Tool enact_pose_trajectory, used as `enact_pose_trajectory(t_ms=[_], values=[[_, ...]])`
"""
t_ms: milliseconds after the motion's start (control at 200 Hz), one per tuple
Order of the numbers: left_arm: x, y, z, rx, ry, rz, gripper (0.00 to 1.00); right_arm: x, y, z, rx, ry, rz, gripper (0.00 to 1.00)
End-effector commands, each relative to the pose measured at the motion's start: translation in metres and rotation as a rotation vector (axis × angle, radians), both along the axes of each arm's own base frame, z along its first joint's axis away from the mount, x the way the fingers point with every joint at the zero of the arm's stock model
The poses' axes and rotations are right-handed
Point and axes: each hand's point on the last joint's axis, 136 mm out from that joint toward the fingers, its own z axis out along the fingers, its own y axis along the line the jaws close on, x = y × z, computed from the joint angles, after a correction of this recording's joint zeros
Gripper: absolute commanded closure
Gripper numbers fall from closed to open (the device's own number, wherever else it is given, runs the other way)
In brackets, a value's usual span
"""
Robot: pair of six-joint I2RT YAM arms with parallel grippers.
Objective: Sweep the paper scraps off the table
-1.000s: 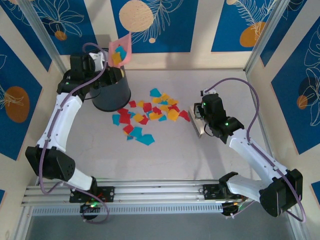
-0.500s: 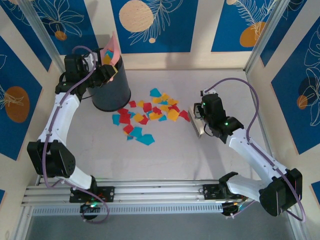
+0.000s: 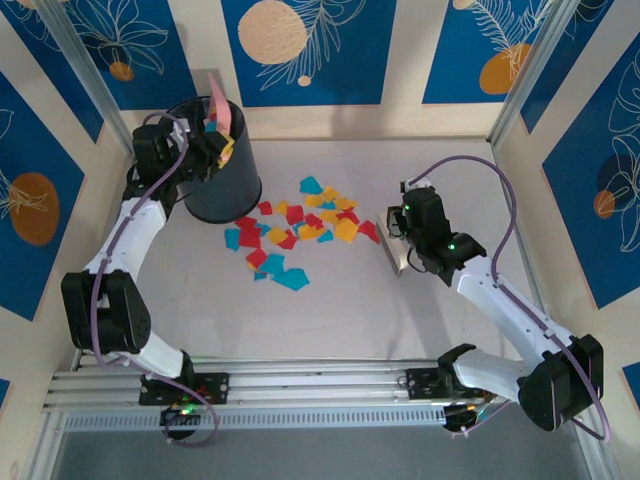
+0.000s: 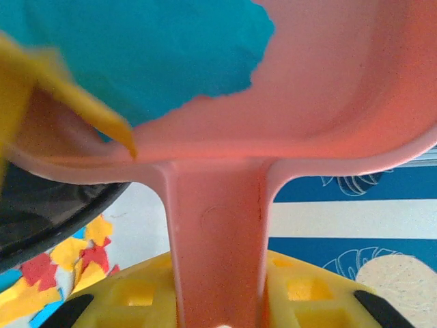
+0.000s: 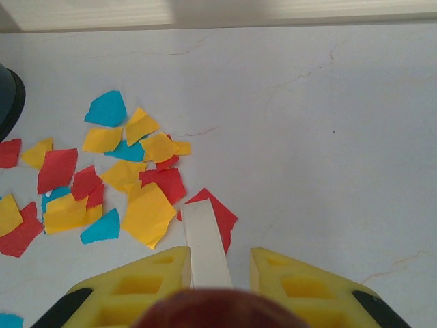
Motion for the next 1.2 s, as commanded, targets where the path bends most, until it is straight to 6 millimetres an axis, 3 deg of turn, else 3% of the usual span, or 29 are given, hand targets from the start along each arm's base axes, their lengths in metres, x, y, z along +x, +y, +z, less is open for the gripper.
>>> enact_pose_trajectory(t_ms=[0,310,680,980,1195], values=[[0.005,0.001,0.024,-0.111,-0.062,-0.007,1.00,0.003,0.004,0.007,0.026,-0.023,-0.005,1.00],[0.004,-0.002,0.035,-0.338,-0.058,-0.034,1.00,0.003,0.002,0.005,0.022,-0.019,-0.012,1.00],[-0.006,-0.003,0.045,-0.495,-0.042,-0.038,1.00,0.004,0.004,0.006,0.025,-0.021,-0.011,1.00],[-0.013,-0.007,0.055,-0.428,-0.081,-0.058,1.00,0.003,0.007,0.009,0.030,-0.026,-0.004,1.00],[-0.015,-0.009,0.048,-0.314,-0.090,-0.058,1.00,0.003,0.011,0.015,0.040,-0.044,0.010,1.00]])
